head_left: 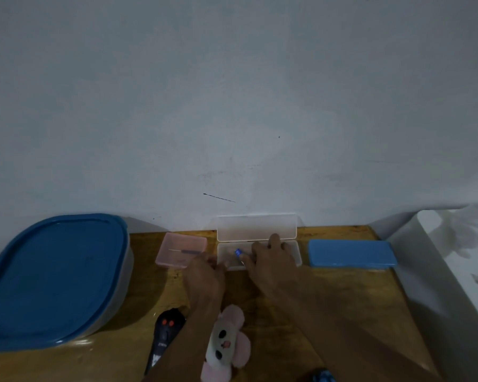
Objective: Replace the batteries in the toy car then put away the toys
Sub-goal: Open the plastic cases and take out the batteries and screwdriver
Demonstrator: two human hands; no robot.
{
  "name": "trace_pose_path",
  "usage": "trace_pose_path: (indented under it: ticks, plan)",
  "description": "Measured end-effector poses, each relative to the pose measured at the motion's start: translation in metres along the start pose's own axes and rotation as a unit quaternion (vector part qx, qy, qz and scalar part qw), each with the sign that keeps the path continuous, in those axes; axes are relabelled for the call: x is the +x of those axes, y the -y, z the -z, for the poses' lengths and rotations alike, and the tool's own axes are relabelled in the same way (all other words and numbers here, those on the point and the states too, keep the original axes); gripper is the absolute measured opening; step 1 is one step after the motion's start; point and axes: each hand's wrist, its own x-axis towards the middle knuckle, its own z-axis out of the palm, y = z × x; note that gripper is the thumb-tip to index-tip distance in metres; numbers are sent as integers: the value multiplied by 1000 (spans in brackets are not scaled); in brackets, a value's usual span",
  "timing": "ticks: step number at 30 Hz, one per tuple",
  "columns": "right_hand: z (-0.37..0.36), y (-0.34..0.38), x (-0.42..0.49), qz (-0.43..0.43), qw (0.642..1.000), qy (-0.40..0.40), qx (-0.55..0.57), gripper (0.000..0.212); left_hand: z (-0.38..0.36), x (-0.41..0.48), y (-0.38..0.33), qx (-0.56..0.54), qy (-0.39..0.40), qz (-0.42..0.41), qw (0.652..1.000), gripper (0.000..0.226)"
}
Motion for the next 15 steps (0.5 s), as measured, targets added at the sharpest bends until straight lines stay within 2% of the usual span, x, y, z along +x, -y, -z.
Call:
trace_pose_path:
  ticks: [7, 15]
  plan:
    - [-3, 4, 11, -33, 999, -20, 31, 39, 0, 1, -1, -21, 4, 2, 1000, 21]
    - [-2, 9, 14, -24, 999, -30, 29, 25, 3, 2, -2, -27, 12, 8, 1000, 22]
